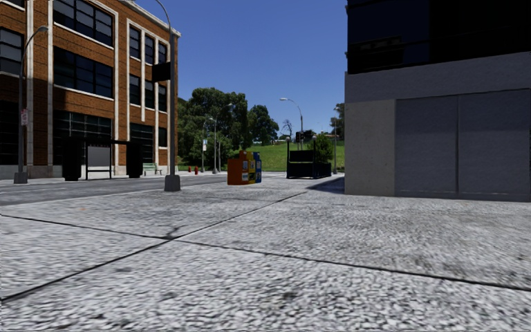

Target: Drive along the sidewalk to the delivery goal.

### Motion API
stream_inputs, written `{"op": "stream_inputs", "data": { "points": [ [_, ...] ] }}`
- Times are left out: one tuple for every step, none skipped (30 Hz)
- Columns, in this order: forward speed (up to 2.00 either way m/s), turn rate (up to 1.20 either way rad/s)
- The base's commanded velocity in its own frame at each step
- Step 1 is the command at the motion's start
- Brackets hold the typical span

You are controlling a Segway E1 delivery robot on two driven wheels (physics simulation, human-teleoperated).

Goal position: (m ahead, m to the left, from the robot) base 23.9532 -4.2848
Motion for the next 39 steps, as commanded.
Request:
{"op": "stream_inputs", "data": {
  "points": [
    [2.0,0.0],
    [2.0,0.0],
    [2.0,0.0],
    [2.0,0.0],
    [2.0,0.0],
    [2.0,0.0],
    [2.0,0.0],
    [2.0,0.0],
    [2.0,0.0],
    [2.0,0.0],
    [2.0,0.0],
    [2.0,0.0],
    [2.0,0.0],
    [2.0,0.0],
    [2.0,0.0],
    [2.0,0.0],
    [2.0,0.0],
    [2.0,0.0],
    [2.0,0.0],
    [2.0,0.0],
    [2.0,0.0],
    [2.0,0.0],
    [2.0,0.0],
    [2.0,0.0],
    [2.0,0.0],
    [2.0,0.0],
    [2.0,0.0],
    [2.0,0.0],
    [2.0,0.0],
    [2.0,0.0],
    [2.0,0.0],
    [2.0,0.0],
    [2.0,0.0],
    [2.0,-0.04],
    [2.0,-0.18],
    [2.0,-0.18],
    [2.0,-0.26],
    [2.0,-0.29],
    [2.0,-0.3]
  ]
}}
